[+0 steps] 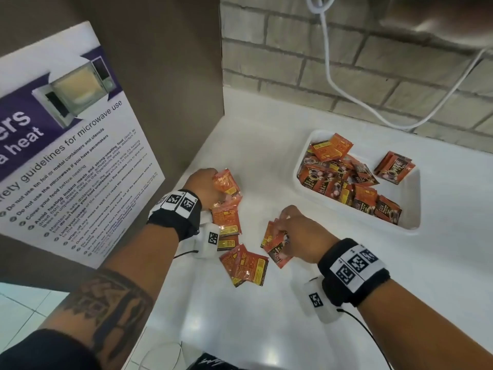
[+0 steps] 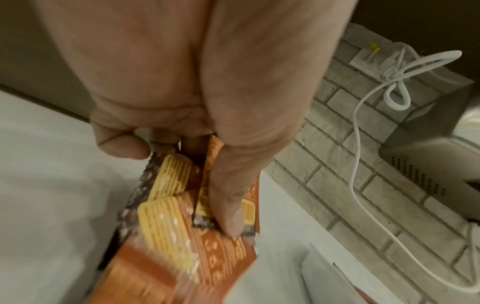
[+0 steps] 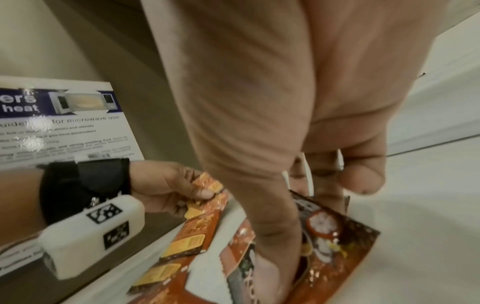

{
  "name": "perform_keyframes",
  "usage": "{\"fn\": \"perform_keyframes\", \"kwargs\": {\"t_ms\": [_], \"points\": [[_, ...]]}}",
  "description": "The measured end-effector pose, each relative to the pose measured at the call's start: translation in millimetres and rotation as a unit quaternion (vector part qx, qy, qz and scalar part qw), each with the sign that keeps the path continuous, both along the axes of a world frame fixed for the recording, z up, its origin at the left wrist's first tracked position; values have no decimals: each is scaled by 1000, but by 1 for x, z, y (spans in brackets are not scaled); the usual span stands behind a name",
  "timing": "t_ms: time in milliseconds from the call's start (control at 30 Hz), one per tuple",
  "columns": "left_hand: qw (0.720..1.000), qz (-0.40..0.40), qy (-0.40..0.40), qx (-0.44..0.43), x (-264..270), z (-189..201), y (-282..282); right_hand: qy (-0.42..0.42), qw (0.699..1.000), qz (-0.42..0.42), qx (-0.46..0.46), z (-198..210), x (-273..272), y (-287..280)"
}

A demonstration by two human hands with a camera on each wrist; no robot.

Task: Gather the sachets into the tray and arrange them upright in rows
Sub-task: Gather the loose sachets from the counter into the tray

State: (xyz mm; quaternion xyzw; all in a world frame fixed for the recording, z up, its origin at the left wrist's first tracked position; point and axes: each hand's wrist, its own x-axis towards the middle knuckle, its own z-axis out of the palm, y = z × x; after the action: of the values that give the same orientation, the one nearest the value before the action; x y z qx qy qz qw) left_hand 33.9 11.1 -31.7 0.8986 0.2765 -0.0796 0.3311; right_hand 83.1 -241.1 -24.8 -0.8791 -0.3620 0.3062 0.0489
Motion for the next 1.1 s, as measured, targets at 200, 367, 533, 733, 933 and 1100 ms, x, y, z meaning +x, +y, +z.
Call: {"fn": "perform_keyframes", "kwargs": {"t_ms": [200, 367, 533, 733, 933, 1100], "points": [[983, 84, -149, -62, -5, 29, 7, -46, 999, 7, 9, -8, -1, 6], [991, 21, -87, -100, -27, 45, 11, -21, 999, -21, 37, -9, 4, 14], [989, -98, 79, -75, -49, 19, -9, -13, 996, -51, 68, -14, 10, 17], [987, -122, 107, 8, -50, -2, -22, -5, 989, -91, 117, -6, 13, 17], [990, -110, 92, 6, -45, -5, -26, 96, 977, -86, 168, 28, -4, 16], [991, -88, 91, 36, -41, -4, -29, 163, 982, 23, 92, 27, -40, 18]]}}
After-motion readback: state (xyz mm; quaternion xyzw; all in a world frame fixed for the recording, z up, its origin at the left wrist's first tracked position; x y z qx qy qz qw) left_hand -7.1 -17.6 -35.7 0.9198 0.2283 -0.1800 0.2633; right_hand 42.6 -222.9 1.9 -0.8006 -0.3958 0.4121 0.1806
